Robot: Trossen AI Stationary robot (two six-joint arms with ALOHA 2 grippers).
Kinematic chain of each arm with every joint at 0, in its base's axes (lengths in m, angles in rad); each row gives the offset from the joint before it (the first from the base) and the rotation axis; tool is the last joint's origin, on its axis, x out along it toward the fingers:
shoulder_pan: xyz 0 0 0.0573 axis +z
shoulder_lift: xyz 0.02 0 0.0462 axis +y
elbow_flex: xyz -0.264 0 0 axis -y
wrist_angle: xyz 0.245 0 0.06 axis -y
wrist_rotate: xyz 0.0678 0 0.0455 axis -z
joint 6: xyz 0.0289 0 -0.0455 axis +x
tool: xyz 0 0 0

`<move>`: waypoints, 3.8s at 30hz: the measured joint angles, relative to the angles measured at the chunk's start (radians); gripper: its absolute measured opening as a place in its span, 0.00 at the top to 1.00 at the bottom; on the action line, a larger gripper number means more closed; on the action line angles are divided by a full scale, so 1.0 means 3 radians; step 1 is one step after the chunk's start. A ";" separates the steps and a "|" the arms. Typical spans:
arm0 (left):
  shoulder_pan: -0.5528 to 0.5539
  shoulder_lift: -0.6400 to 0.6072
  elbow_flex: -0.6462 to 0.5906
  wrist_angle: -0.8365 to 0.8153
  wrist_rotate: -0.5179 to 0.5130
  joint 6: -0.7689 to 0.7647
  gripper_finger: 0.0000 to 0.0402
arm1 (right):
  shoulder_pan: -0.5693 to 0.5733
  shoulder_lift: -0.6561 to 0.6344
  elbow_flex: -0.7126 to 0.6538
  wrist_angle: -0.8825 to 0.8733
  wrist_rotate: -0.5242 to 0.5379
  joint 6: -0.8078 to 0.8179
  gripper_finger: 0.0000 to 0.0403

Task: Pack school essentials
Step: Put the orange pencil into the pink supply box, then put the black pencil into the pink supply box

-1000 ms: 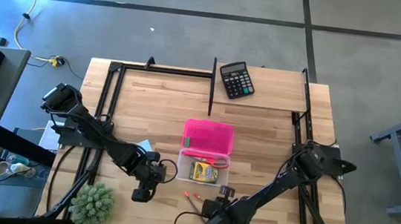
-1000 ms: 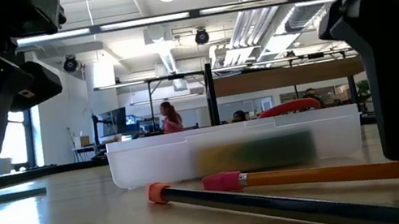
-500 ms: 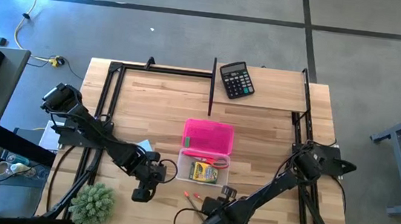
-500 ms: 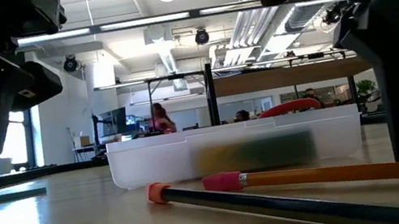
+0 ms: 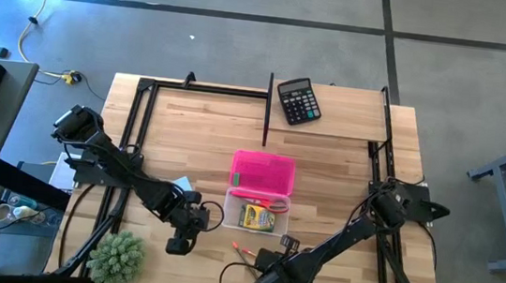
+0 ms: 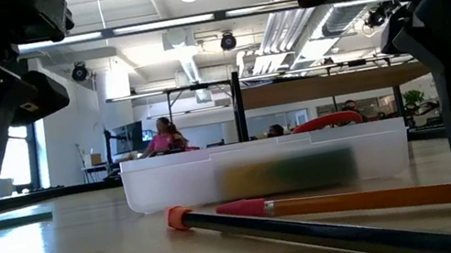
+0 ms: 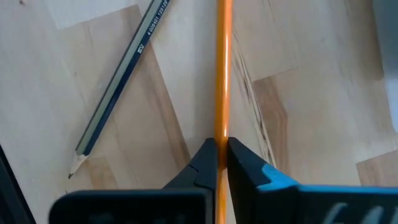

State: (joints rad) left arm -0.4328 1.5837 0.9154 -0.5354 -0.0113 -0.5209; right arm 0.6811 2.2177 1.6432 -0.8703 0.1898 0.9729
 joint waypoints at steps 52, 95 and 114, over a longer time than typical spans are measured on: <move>-0.0003 0.0000 0.0001 -0.0145 0.0085 0.0151 0.77 | -0.1454 -0.0697 -0.0003 -0.0156 0.0109 -0.2547 0.99; -0.0003 0.0000 0.0001 -0.0140 0.0087 0.0165 0.77 | -0.1569 -0.0793 -0.0009 -0.0268 0.0038 -0.2510 0.75; 0.0004 0.0000 0.0001 0.0047 -0.0004 0.0320 0.74 | -0.0826 -0.0965 -0.0009 -0.0306 0.0343 -0.1318 0.74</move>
State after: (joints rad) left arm -0.4316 1.5837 0.9157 -0.5213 -0.0124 -0.4250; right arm 0.4335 1.9282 1.6405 -0.9622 0.2926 0.5775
